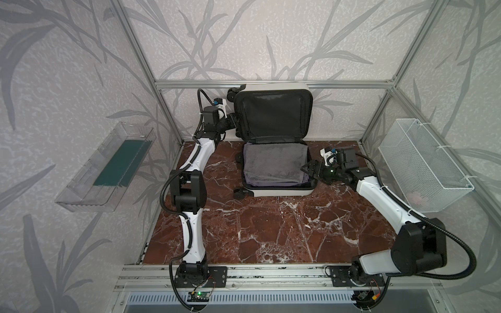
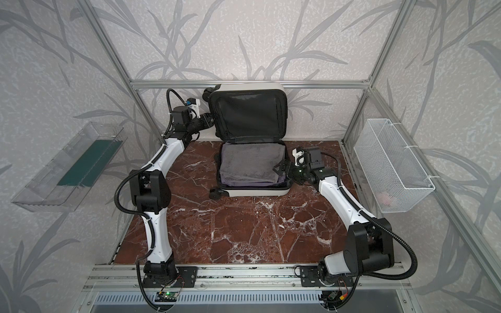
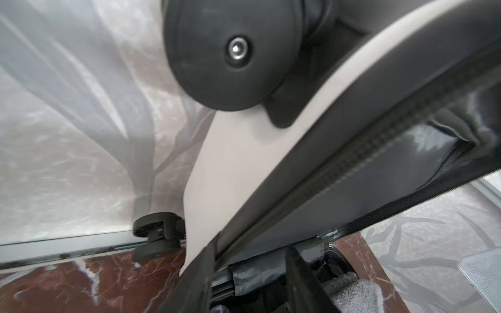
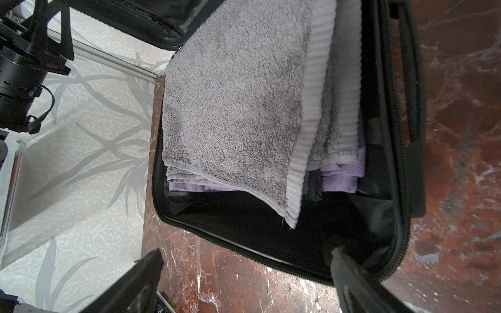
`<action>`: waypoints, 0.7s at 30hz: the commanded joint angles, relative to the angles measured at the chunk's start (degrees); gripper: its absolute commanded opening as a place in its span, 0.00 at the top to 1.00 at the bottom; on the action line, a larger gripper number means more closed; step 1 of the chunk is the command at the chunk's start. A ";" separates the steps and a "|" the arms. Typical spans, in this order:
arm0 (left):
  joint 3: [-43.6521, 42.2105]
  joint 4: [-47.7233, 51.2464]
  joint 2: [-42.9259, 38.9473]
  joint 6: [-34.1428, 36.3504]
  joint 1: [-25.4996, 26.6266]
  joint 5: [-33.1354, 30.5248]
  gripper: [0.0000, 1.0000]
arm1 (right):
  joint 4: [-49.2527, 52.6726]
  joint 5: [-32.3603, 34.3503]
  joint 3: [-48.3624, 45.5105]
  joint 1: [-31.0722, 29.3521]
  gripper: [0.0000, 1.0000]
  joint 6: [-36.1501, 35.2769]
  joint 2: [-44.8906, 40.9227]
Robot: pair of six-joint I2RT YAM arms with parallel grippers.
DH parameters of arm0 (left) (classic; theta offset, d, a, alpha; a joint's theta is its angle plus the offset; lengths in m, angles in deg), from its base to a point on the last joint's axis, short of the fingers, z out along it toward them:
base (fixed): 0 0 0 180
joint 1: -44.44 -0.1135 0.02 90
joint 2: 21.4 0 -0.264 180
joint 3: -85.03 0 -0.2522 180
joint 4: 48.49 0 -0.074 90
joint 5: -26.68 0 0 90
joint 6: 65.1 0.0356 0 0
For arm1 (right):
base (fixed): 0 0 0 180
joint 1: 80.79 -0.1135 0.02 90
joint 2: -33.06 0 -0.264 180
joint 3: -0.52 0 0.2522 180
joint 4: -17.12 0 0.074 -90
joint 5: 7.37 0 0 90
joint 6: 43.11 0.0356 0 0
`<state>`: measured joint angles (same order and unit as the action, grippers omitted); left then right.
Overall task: Pack the luggage
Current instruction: 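Swing the lid down over the clothes with both grippers to close it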
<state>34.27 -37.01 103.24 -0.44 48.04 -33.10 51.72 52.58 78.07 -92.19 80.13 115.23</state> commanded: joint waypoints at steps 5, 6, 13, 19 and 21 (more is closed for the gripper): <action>2.16 -7.96 1.27 -4.29 -0.04 6.08 0.79 | 0.40 0.16 0.22 0.15 0.04 0.16 -0.30; 1.89 -8.32 1.23 -4.74 0.01 6.70 0.83 | 0.37 0.13 0.18 0.10 0.04 0.18 -0.42; -4.25 -12.31 -2.20 -7.48 0.01 7.75 1.00 | -0.08 -0.03 -0.44 0.15 0.04 0.77 -1.51; -11.16 -15.44 -6.58 -8.81 0.01 7.82 1.00 | -0.28 0.07 -0.33 0.15 0.04 1.15 -2.36; -13.75 -16.36 -8.19 -8.95 0.12 7.82 1.00 | -0.34 0.24 -0.33 0.19 0.04 1.38 -2.80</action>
<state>23.23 -50.67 99.35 -8.13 47.27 -28.62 51.72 52.60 78.05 -92.19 81.02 114.57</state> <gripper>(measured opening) 0.047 0.960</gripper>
